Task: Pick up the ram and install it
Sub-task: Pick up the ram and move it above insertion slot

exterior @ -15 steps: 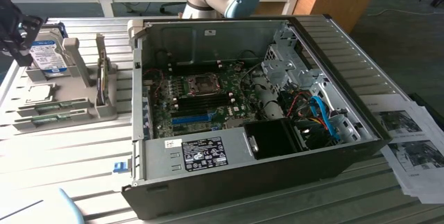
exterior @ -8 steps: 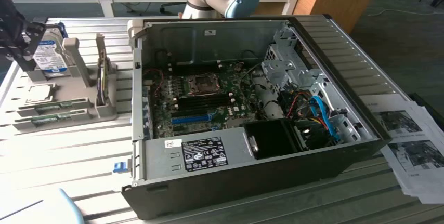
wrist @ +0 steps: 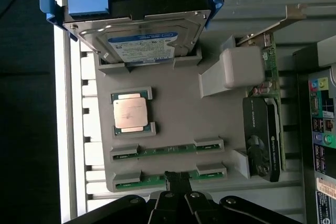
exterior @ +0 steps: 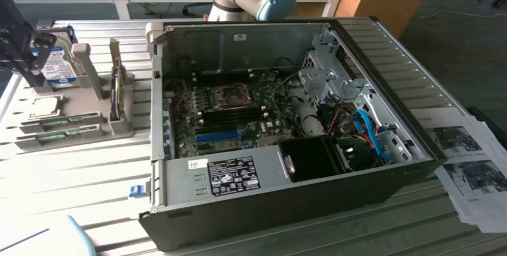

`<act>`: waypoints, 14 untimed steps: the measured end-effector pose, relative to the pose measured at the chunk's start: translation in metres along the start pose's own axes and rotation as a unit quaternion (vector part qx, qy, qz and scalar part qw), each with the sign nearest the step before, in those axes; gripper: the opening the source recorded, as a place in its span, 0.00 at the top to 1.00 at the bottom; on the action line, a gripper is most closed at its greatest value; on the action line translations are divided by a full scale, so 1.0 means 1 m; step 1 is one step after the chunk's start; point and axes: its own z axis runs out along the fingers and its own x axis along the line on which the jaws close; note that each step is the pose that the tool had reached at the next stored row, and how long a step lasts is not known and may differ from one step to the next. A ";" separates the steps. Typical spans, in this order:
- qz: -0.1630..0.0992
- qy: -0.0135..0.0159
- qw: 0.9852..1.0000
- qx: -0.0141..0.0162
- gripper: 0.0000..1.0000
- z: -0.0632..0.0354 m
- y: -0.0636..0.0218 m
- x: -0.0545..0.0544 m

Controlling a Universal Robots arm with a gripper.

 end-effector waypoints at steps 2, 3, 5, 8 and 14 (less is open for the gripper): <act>0.000 0.000 1.000 0.000 0.91 0.0028 -0.0001 0.000; 0.000 0.000 1.000 0.000 0.91 0.0041 -0.0002 0.000; 0.000 0.000 1.000 0.000 0.91 0.0066 -0.0003 0.000; 0.000 0.000 1.000 0.000 0.91 0.0104 -0.0004 0.000; 0.000 0.000 1.000 0.000 0.91 0.0176 -0.0008 0.000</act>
